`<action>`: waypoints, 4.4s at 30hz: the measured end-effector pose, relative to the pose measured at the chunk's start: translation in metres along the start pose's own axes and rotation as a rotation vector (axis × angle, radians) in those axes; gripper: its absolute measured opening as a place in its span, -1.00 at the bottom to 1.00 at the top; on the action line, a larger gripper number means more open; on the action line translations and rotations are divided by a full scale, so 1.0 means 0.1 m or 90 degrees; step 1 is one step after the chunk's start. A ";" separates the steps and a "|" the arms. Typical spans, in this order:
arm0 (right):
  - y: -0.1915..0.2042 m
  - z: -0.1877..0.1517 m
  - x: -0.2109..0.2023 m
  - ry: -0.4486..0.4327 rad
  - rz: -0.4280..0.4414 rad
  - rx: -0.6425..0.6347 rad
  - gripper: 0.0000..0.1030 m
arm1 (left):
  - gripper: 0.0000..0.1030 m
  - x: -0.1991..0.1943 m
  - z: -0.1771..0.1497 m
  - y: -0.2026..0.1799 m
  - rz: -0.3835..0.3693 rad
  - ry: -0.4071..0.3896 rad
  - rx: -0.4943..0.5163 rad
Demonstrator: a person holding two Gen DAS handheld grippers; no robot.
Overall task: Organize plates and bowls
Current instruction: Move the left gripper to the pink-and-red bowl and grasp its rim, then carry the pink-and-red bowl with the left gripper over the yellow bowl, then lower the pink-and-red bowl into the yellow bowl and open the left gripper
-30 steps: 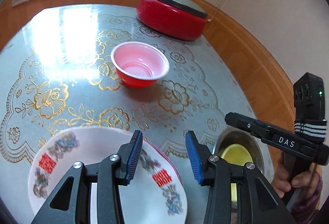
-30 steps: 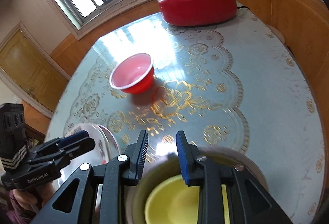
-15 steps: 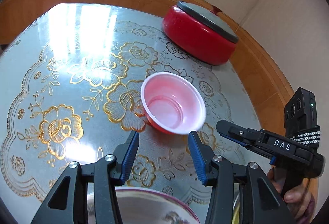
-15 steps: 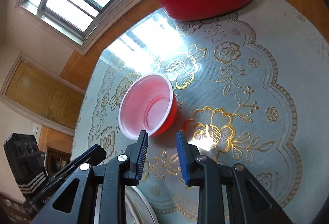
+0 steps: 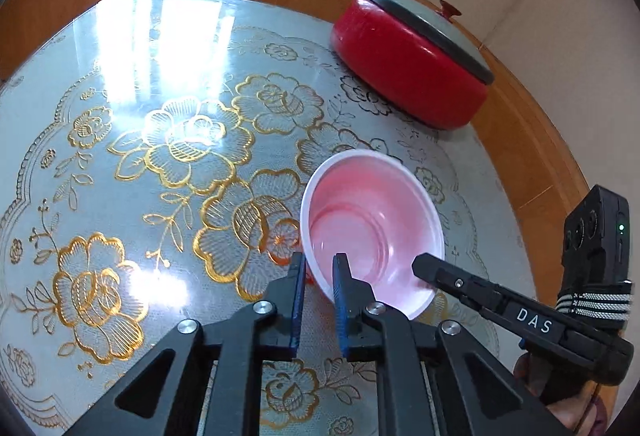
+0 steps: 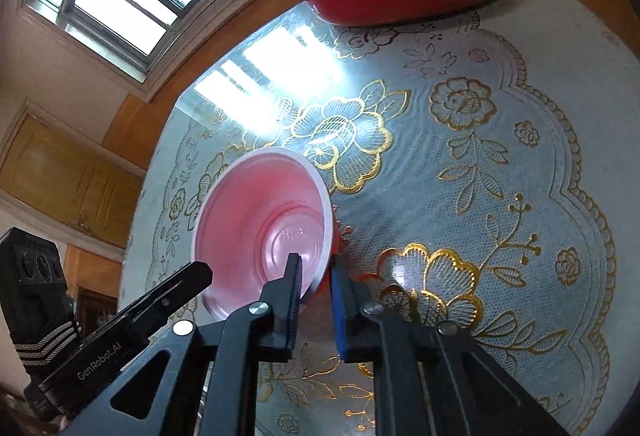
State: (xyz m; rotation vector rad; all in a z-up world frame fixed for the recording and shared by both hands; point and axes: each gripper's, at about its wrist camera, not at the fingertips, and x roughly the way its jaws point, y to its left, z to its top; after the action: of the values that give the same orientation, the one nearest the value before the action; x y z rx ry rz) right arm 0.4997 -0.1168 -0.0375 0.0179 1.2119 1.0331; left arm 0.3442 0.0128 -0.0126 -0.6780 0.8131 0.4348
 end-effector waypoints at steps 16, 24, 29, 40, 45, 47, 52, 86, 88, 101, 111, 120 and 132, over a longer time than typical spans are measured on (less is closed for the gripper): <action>0.02 -0.59 -0.91 -0.027 0.011 -0.060 -0.79 | -0.75 -0.78 -0.64 -0.47 -0.063 -0.043 0.091; -0.11 -1.02 -1.49 -0.053 -0.009 -0.067 -0.79 | -0.74 -1.00 -1.04 -0.82 -0.099 -0.043 0.153; -0.23 -1.30 -1.79 -0.058 -0.036 -0.070 -0.79 | -0.74 -1.06 -1.28 -1.04 -0.127 -0.025 0.203; -0.44 -1.76 -2.18 -0.042 -0.080 -0.049 -0.75 | -0.71 -1.00 -1.67 -1.29 -0.174 0.051 0.263; -0.53 -1.89 -2.18 -0.017 -0.091 -0.030 -0.74 | -0.70 -0.93 -1.80 -1.33 -0.186 0.088 0.270; -0.58 -1.94 -2.14 -0.005 -0.094 -0.019 -0.74 | -0.70 -0.89 -1.83 -1.33 -0.186 0.102 0.267; -0.67 -2.03 -2.07 0.012 -0.104 0.000 -0.74 | -0.69 -0.80 -1.88 -1.36 -0.177 0.118 0.274; -0.77 -2.05 -1.90 0.003 -0.198 -0.027 -0.79 | -0.63 -0.62 -1.95 -1.41 -0.152 0.118 0.297; -0.76 -2.05 -1.90 0.003 -0.205 -0.028 -0.79 | -0.63 -0.61 -1.95 -1.42 -0.150 0.115 0.301; -0.85 -1.96 -1.88 0.002 -0.224 -0.020 -0.74 | -0.59 -0.52 -1.90 -1.48 -0.137 0.099 0.309; -0.90 -1.86 -1.87 0.006 -0.217 -0.011 -0.69 | -0.58 -0.43 -1.88 -1.49 -0.136 0.105 0.304; -0.93 -1.86 -1.91 -0.004 -0.196 0.013 -0.63 | -0.58 -0.43 -1.87 -1.48 -0.138 0.109 0.295; -0.97 -1.90 -2.14 -0.053 -0.188 0.030 -0.63 | -0.53 -0.56 -1.82 -1.37 -0.149 0.100 0.255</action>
State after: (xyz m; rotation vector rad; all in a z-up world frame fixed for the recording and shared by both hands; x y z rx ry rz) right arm 0.4201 -0.4068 -0.0040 -0.0776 1.1236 0.7393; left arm 0.2966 -0.2171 -0.0072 -0.4293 0.9242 0.0018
